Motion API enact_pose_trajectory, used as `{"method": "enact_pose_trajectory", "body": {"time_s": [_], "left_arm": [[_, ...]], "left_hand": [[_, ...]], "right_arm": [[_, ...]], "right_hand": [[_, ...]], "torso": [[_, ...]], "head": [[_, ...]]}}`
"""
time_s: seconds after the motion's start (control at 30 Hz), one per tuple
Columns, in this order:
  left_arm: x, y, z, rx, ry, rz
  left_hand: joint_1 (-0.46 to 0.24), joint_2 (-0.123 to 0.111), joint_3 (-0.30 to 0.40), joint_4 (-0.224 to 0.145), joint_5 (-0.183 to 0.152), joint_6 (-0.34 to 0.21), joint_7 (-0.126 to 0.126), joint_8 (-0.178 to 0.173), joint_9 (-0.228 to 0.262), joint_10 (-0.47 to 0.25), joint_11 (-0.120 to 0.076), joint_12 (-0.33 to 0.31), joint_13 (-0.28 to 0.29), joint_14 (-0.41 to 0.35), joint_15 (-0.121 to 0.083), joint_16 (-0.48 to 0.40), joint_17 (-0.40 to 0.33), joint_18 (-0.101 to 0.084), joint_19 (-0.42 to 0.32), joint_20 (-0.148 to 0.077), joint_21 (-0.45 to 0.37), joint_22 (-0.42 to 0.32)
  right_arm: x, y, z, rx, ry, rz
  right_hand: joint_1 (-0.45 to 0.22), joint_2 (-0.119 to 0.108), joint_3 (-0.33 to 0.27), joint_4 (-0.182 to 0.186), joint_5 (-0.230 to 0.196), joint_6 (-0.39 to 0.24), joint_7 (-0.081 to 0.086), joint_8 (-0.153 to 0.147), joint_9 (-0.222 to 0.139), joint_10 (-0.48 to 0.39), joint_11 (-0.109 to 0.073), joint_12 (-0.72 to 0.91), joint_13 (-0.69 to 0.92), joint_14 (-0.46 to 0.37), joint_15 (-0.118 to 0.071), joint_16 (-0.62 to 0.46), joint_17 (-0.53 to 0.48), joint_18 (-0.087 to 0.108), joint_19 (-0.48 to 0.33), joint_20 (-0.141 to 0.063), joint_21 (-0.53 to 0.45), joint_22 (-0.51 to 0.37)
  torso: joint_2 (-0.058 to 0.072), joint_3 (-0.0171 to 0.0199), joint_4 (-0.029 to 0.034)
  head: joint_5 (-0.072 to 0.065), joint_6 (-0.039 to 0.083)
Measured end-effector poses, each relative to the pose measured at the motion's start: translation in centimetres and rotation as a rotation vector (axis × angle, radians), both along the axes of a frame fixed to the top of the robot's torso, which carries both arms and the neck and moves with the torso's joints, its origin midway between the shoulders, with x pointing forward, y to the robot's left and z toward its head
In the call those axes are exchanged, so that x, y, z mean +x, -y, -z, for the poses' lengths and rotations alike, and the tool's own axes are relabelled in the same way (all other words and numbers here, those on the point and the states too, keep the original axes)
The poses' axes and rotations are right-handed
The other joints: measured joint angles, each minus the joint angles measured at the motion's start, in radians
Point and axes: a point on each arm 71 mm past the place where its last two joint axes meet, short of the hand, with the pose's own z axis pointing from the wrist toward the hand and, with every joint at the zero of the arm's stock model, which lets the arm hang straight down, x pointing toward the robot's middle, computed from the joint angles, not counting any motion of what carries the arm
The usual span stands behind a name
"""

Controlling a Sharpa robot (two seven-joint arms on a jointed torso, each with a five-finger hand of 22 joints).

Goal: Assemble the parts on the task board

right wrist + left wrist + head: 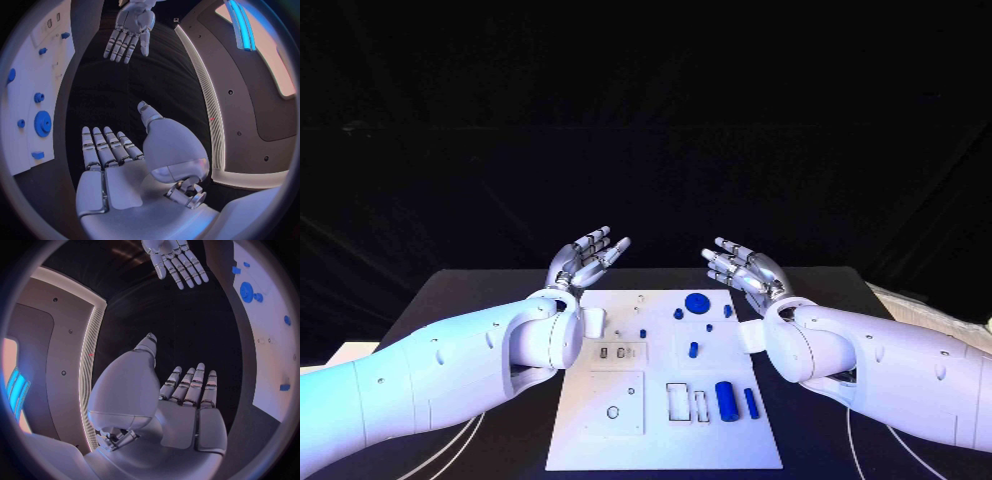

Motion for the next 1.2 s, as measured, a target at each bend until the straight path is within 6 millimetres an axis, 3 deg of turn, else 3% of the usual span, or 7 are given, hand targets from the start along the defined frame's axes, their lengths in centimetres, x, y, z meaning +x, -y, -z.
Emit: {"method": "enact_pose_trajectory", "body": {"time_s": [0.13,0.23,0.3,0.4,0.5,0.83,1.2], "left_arm": [[0.0,0.1,0.0,-0.008,0.001,0.018],[0.0,0.1,0.0,-0.011,0.002,0.026],[0.0,0.2,0.0,-0.013,0.002,0.031],[0.0,0.1,0.0,-0.014,0.004,0.034],[0.0,-1.3,-0.4,-0.004,0.026,0.022],[-0.4,-2.1,-1.9,-0.001,0.089,0.099],[-2.3,-1.8,-4.4,-0.047,0.117,0.207]], "left_hand": [[0.034,0.01,0.002,0.006,0.003,0.068,0.004,0.012,0.007,0.073,0.016,0.011,0.006,0.083,0.009,0.016,0.009,0.0,0.066,0.012,0.024,0.012],[0.039,0.019,-0.005,-0.002,0.003,0.153,0.01,0.025,0.013,0.196,0.022,0.027,0.015,0.252,0.01,0.053,0.028,0.002,0.236,0.013,0.078,0.039],[0.033,0.029,-0.014,-0.01,0.003,0.244,0.021,0.041,0.02,0.346,0.013,0.049,0.024,0.334,-0.005,0.076,0.035,0.023,0.382,0.011,0.128,0.062],[0.032,0.041,-0.021,-0.017,0.003,0.379,0.037,0.067,0.031,0.475,-0.004,0.075,0.031,0.417,-0.03,0.105,0.043,0.05,0.483,0.005,0.175,0.079],[0.039,0.05,-0.032,-0.028,0.003,0.493,0.069,0.095,0.038,0.569,-0.033,0.096,0.034,0.518,-0.063,0.137,0.057,0.055,0.588,-0.014,0.226,0.096],[0.089,0.06,-0.023,-0.094,0.003,0.558,0.066,0.096,0.033,0.654,-0.064,0.083,0.032,0.633,-0.099,0.142,0.095,0.055,0.681,-0.051,0.256,0.101],[0.09,0.059,-0.027,-0.104,0.003,0.582,0.059,0.083,0.031,0.689,-0.075,0.061,0.032,0.686,-0.117,0.142,0.131,0.054,0.739,-0.069,0.279,0.105]], "right_arm": [[0.3,-0.4,0.2,-0.005,-0.013,-0.105],[0.4,-0.7,0.3,-0.009,-0.023,-0.164],[0.4,-0.8,0.4,-0.012,-0.03,-0.201],[0.5,-0.9,0.3,-0.028,-0.026,-0.231],[2.1,1.4,-1.5,-0.167,0.091,-0.204],[2.8,2.0,-3.6,-0.399,0.255,-0.225],[3.5,1.5,-6.4,-0.662,0.355,-0.277]], "right_hand": [[0.056,-0.002,0.015,-0.045,0.0,0.074,0.005,0.01,0.007,0.095,-0.002,0.016,0.007,0.111,-0.005,0.023,0.01,0.022,0.077,0.004,0.025,0.011],[0.091,-0.006,0.03,-0.08,0.0,0.173,0.011,0.027,0.015,0.206,-0.011,0.032,0.013,0.227,-0.017,0.047,0.017,0.032,0.156,0.004,0.052,0.022],[0.109,-0.011,0.045,-0.105,0.0,0.266,0.02,0.041,0.021,0.291,-0.022,0.047,0.017,0.31,-0.03,0.067,0.021,0.047,0.219,0.005,0.075,0.03],[0.119,-0.017,0.064,-0.124,0.0,0.35,0.033,0.051,0.026,0.363,-0.034,0.058,0.017,0.382,-0.044,0.083,0.024,0.064,0.272,0.004,0.095,0.036],[0.127,-0.025,0.09,-0.15,0.0,0.441,0.048,0.052,0.028,0.444,-0.049,0.064,0.019,0.466,-0.062,0.1,0.027,0.07,0.333,0.001,0.121,0.043],[0.121,-0.044,0.162,-0.202,-0.007,0.574,0.084,0.055,0.029,0.584,-0.077,0.067,0.02,0.633,-0.102,0.112,0.035,0.085,0.451,-0.025,0.18,0.057],[0.123,-0.079,0.187,-0.22,-0.018,0.634,0.06,0.044,0.03,0.694,-0.112,0.055,0.024,0.832,-0.163,0.165,0.075,0.085,0.615,-0.097,0.346,0.136]], "torso": [[0.0,-0.0002,-0.0003],[0.0,-0.0002,-0.0003],[0.0,-0.0002,-0.0003],[0.0,-0.0003,-0.0003],[0.011,-0.001,0.0022],[0.049,-0.0071,0.0088],[0.111,-0.0181,0.0153]], "head": [[0.0,0.0],[0.0,0.0],[0.0,0.0],[0.0,0.0],[-0.015,-0.004],[-0.028,0.004],[-0.042,0.026]]}}
